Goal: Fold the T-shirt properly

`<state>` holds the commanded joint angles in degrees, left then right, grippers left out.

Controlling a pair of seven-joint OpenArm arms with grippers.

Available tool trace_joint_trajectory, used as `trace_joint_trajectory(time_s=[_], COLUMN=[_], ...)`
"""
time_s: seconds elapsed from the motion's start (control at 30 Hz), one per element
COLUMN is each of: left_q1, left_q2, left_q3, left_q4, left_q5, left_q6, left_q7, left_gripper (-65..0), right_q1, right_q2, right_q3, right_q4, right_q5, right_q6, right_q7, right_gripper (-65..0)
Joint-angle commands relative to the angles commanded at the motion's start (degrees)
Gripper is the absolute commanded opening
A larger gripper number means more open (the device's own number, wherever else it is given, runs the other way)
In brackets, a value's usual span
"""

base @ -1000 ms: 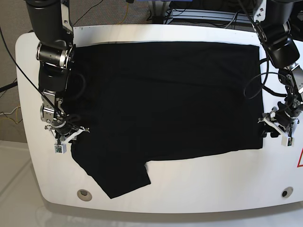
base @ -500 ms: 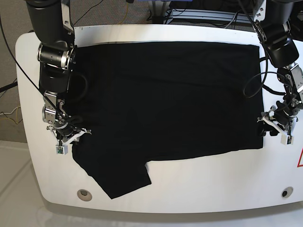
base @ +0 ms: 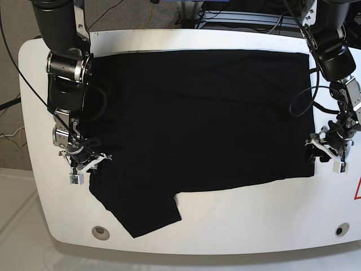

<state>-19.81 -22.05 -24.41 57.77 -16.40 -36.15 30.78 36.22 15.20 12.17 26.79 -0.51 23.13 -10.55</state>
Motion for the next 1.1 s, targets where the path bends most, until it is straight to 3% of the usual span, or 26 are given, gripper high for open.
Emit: trace_joint_trajectory(time_s=[0.1, 0.17, 0.3, 0.9, 0.97, 1.03, 1.1], left_q1=[-0.2, -0.8, -0.9, -0.6, -0.6, -0.9, -1.0], left_q2=[0.2, 0.5, 0.7, 0.4, 0.4, 0.5, 0.4], left_q3=[0.1, 0.1, 0.0, -0.1, 0.0, 0.0, 0.2], left_q4=[-1.4, -2.4, -2.6, -1.9, -1.9, -2.6, -3.1], left_q5=[0.3, 0.9, 1.1, 1.6, 1.6, 1.5, 1.6], left_q6=[0.1, 0.3, 0.3, 1.2, 1.8, 5.3, 6.5], left_q7=[-0.6, -1.3, -1.5, -1.3, -1.3, -1.3, -1.3], left_gripper=[-33.3, -33.5, -33.4, -33.5, -33.5, -33.5, -33.6], right_q1=[0.2, 0.3, 0.1, -1.0, -0.9, -0.5, -0.6], right_q2=[0.1, 0.4, 0.3, 0.0, -0.1, -0.1, -0.2], right_q3=[0.0, 0.4, 0.4, 0.6, 0.7, 0.5, 0.5], right_q4=[0.0, 0.8, 1.0, 1.7, 1.7, 1.5, 1.6], right_q5=[-0.1, 0.1, 0.1, 0.3, 0.3, 0.2, 0.2], right_q6=[-0.02, -0.11, -0.16, -0.33, -0.27, -0.16, -0.2], right_q7=[0.3, 0.7, 1.0, 1.2, 1.2, 1.4, 1.4], right_gripper=[-46.0, -32.1, -28.5, -27.9, -28.3, -32.1, -34.7])
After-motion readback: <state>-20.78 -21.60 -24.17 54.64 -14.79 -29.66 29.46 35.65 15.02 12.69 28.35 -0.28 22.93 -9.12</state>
